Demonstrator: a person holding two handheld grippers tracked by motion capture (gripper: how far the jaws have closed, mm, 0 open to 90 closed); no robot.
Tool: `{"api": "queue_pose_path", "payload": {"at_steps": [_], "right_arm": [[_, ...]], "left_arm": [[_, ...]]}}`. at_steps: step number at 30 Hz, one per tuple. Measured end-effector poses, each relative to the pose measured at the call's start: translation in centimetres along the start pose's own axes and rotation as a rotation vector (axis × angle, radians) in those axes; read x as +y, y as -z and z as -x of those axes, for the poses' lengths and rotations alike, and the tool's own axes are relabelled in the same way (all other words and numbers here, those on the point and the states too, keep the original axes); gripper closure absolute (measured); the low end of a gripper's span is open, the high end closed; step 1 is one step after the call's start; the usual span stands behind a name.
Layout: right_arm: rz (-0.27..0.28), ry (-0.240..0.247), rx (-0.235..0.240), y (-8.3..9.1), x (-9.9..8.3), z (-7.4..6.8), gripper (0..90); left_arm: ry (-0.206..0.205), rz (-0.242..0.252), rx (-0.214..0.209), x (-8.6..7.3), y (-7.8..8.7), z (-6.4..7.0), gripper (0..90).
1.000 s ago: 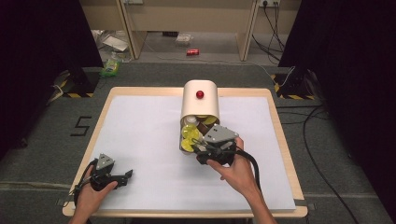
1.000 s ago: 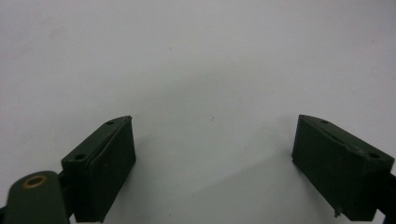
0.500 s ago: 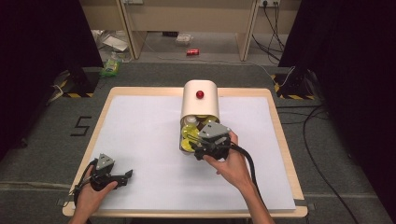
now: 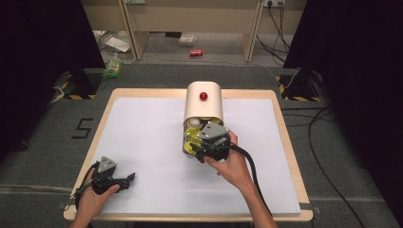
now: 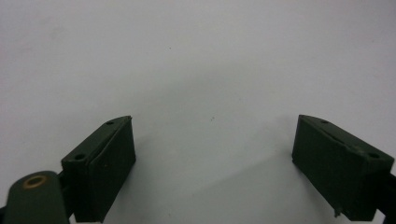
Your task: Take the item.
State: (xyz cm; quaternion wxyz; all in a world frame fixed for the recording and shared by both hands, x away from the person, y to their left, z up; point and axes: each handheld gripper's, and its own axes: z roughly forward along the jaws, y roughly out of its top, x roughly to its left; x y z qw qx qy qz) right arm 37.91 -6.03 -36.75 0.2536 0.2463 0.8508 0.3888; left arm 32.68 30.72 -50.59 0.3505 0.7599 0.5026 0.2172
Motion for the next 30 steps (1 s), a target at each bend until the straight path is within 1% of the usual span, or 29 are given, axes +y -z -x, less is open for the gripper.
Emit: {"api": "queue_pose_path", "payload": {"at_steps": [6, 12, 20, 24, 26, 29, 30], "right_arm": [[-0.011, 0.007, 0.008, -0.7, 0.1, -0.2, 34.2], [-0.024, 0.015, 0.004, -1.0, 0.0, -0.2, 34.2], [-0.028, 0.013, -0.002, -1.2, 0.0, -0.2, 35.4], [-0.028, 0.009, 0.001, -1.2, -0.1, -0.1, 35.7], [-0.027, 0.007, 0.007, -1.2, -0.1, -0.1, 37.7], [-0.022, -0.004, 0.017, -1.3, -0.2, 0.0, 39.4], [-0.013, -0.022, 0.023, -1.3, -0.3, 0.0, 39.8]], "left_arm": [[0.000, 0.000, 0.000, 0.0, 0.0, 0.0, 12.4], [0.000, 0.000, 0.000, 0.0, 0.0, 0.0, 12.4], [0.000, 0.000, 0.000, 0.0, 0.0, 0.0, 12.4], [0.000, 0.000, 0.000, 0.0, 0.0, 0.0, 12.4], [0.000, 0.000, 0.000, 0.0, 0.0, 0.0, 12.4], [0.000, 0.000, 0.000, 0.0, 0.0, 0.0, 12.4], [0.000, 0.000, 0.000, 0.0, 0.0, 0.0, 12.4]]}}
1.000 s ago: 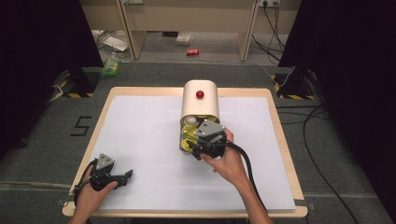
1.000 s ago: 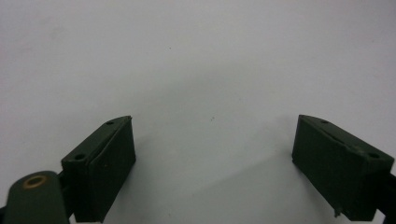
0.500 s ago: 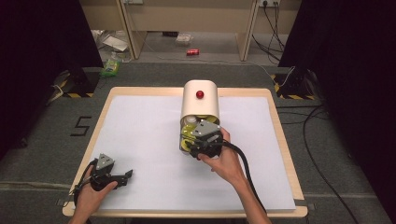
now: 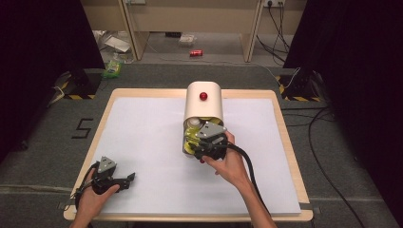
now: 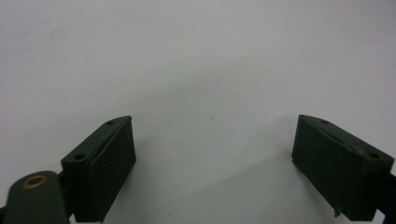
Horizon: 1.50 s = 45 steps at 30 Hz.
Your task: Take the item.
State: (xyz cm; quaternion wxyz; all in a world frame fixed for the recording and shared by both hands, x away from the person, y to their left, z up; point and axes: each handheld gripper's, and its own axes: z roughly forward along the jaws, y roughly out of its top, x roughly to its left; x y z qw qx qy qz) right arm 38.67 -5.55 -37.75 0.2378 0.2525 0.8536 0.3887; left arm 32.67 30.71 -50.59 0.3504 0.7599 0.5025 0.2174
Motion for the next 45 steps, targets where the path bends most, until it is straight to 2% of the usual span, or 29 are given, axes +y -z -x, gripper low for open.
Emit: {"api": "queue_pose_path", "payload": {"at_steps": [8, 15, 25, 33, 45], "right_arm": [[0.005, -0.015, 0.003, 0.1, 0.0, 0.0, 40.4], [0.043, -0.047, 0.019, 1.1, 0.0, 0.5, 40.5], [0.075, -0.063, 0.031, 2.3, 0.2, 0.6, 40.5], [0.103, -0.062, 0.023, 4.0, 0.5, 0.6, 40.5], [0.116, -0.067, -0.005, 6.9, -0.4, 1.3, 40.5]], "left_arm": [[0.000, 0.000, 0.000, 0.0, 0.0, 0.0, 12.4], [0.000, 0.000, 0.000, 0.0, 0.0, 0.0, 12.4], [0.000, 0.000, 0.000, 0.0, 0.0, 0.0, 12.4], [0.000, 0.000, 0.000, 0.0, 0.0, 0.0, 12.4], [0.001, 0.000, -0.001, 0.0, 0.0, 0.0, 12.4]]}}
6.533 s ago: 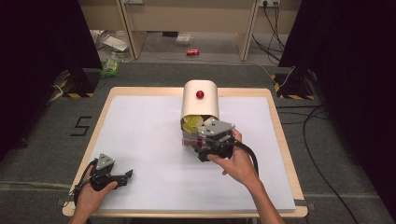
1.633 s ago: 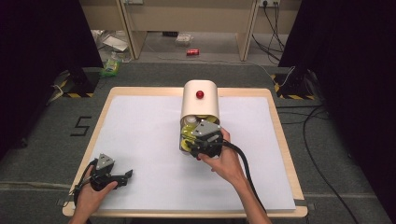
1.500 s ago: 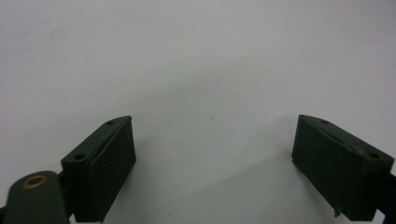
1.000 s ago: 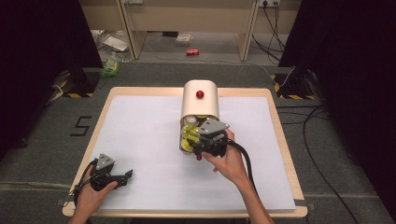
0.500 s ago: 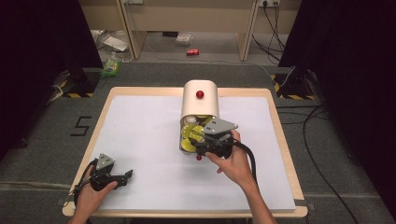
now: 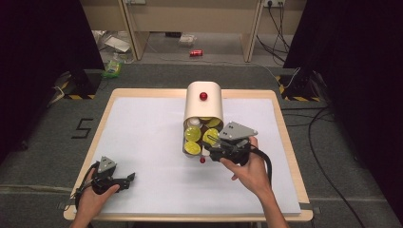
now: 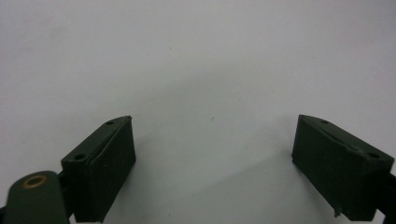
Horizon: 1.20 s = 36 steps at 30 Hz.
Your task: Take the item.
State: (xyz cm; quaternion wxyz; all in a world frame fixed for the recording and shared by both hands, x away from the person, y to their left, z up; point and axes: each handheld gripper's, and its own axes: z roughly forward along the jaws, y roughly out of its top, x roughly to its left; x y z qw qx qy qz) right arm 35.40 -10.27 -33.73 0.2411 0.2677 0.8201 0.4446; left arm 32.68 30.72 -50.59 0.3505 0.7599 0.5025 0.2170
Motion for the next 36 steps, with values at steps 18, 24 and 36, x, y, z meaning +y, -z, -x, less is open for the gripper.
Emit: {"api": "queue_pose_path", "payload": {"at_steps": [18, 24, 36], "right_arm": [[0.004, -0.058, -0.096, 4.0, -2.7, 2.9, 40.6], [-0.013, -0.093, -0.126, 4.2, -4.5, 4.2, 40.5], [-0.061, -0.152, -0.185, 4.4, -8.5, 6.5, 40.5]], "left_arm": [[-0.001, 0.000, 0.001, 0.0, 0.0, 0.0, 12.4], [0.000, 0.000, 0.001, 0.0, 0.0, 0.0, 12.4], [0.000, 0.000, 0.000, 0.0, 0.0, 0.0, 12.4]]}}
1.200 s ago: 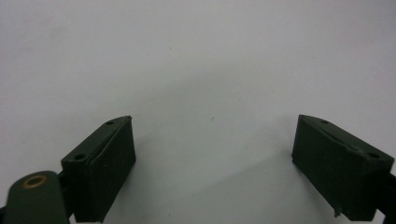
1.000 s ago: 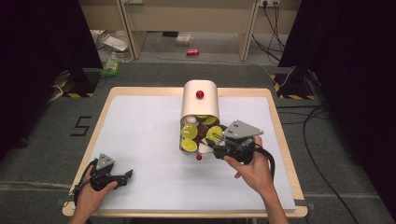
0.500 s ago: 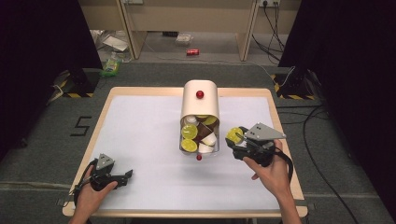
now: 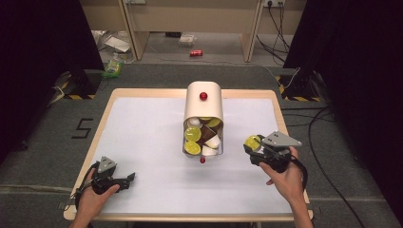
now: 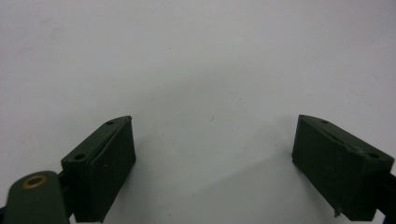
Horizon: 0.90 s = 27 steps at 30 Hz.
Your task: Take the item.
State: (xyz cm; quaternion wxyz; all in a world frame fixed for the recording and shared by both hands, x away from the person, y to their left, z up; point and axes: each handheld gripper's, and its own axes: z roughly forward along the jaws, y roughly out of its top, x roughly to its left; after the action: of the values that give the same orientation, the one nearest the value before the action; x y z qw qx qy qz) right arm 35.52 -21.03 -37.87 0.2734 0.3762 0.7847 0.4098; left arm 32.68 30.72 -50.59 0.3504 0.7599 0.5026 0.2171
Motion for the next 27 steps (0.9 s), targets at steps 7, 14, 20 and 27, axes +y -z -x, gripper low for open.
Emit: {"api": "queue_pose_path", "payload": {"at_steps": [7, 14, 20, 27], "right_arm": [[-0.019, -0.032, -0.032, 0.1, -1.4, 1.5, 40.5], [-0.030, -0.044, -0.041, -0.1, -2.0, 1.8, 40.5], [-0.044, -0.048, -0.041, -0.7, -2.8, 2.1, 40.5], [-0.066, -0.052, -0.041, -0.6, -3.7, 2.1, 40.5]], "left_arm": [[-0.001, 0.000, 0.001, 0.0, 0.0, 0.0, 12.4], [0.000, 0.000, 0.001, 0.0, 0.0, 0.0, 12.4], [-0.001, 0.000, 0.001, 0.0, 0.0, 0.0, 12.4], [0.000, 0.001, 0.000, 0.0, 0.0, 0.0, 12.4]]}}
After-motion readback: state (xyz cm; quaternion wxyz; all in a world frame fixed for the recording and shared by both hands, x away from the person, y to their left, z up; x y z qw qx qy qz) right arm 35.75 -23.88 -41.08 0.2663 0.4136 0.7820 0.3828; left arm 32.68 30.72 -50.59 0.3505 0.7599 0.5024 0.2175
